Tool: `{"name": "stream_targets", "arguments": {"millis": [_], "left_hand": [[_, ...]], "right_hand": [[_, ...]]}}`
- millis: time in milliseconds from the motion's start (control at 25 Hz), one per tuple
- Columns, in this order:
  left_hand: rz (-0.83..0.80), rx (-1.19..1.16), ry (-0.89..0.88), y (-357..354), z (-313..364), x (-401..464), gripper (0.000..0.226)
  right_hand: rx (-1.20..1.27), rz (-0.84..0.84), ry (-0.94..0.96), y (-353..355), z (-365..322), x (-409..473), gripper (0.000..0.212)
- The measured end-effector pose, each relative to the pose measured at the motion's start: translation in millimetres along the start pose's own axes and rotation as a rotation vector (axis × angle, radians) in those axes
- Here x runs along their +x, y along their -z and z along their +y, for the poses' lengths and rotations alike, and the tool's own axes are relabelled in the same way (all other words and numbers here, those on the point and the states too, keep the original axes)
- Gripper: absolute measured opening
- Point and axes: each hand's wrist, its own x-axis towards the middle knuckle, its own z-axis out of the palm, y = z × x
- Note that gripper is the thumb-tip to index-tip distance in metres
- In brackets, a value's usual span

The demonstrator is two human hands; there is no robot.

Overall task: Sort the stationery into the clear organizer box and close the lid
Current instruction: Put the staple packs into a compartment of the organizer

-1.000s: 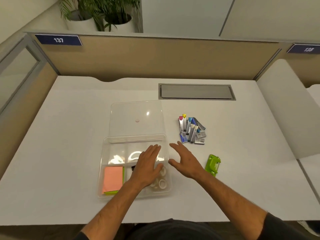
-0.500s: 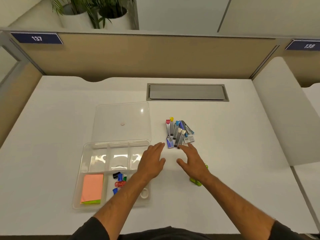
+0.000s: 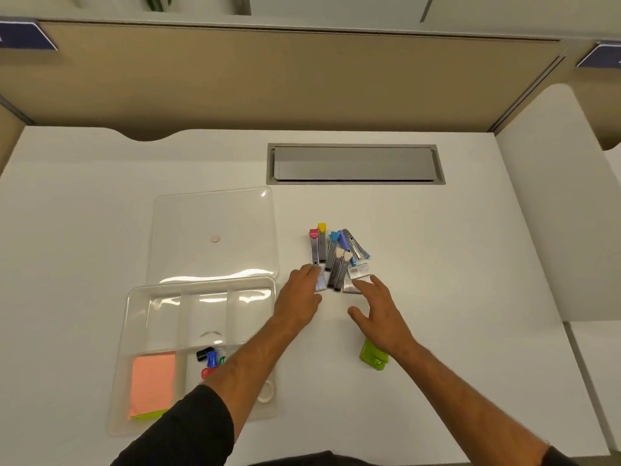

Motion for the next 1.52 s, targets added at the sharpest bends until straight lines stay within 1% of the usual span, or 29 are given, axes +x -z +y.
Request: {"name": "stream_targets", "arguments": {"millis": [160,240,360,480,560,640,720,1000,1120,1320,1400,1520], "left_hand": [[0.000,0.044,0.019,-3.0,1.7,15.1,0.066],[0.002,0.067,0.023,-4.6,3.4,16.9,0.064],[-0.003,0.116,0.018,-7.9,4.2,13.7,0.057],[-0.017,0.231,-0.020,-11.1,-2.2,5.0,0.050],[-0.024,0.273,-0.032,-12.1,-8.1,-2.1,0.043],[-0.018,0.265,-0.048,-11.0,-11.6,-7.8,0.038],[0.008,0.247,-0.073,-7.4,-12.6,-12.1,0.037],[0.037,0.160,-0.092,5.2,-5.5,-24.2,0.049],[0.012,0.163,-0.081,0.7,-2.1,-29.1,0.053],[-0.001,0.146,-0.097,-5.2,4.0,-36.7,0.053],[0.001,0.133,-0.110,-5.3,5.8,-41.5,0.053],[0.010,0.126,-0.129,-6.2,11.2,-53.4,0.054]], "right_hand": [[0.006,-0.015,-0.002,2.7,6.0,9.0,0.058],[0.003,-0.011,-0.013,2.6,8.9,12.8,0.057],[-0.004,0.058,-0.031,2.4,13.3,19.3,0.050],[-0.040,0.166,-0.077,2.7,16.7,27.2,0.038],[-0.061,0.185,-0.103,1.8,17.0,31.8,0.031],[-0.090,0.173,-0.124,-2.0,17.1,35.9,0.028],[-0.118,0.141,-0.147,-6.8,16.0,40.0,0.030],[-0.173,0.010,-0.140,-23.3,13.5,43.5,0.043],[-0.168,0.008,-0.171,-26.7,14.9,45.1,0.036],[-0.268,-0.009,-0.172,-28.6,15.7,41.9,0.026],[-0.243,-0.009,-0.158,-27.0,15.2,40.0,0.028],[-0.126,0.025,-0.121,-21.1,12.9,30.7,0.036]]}}
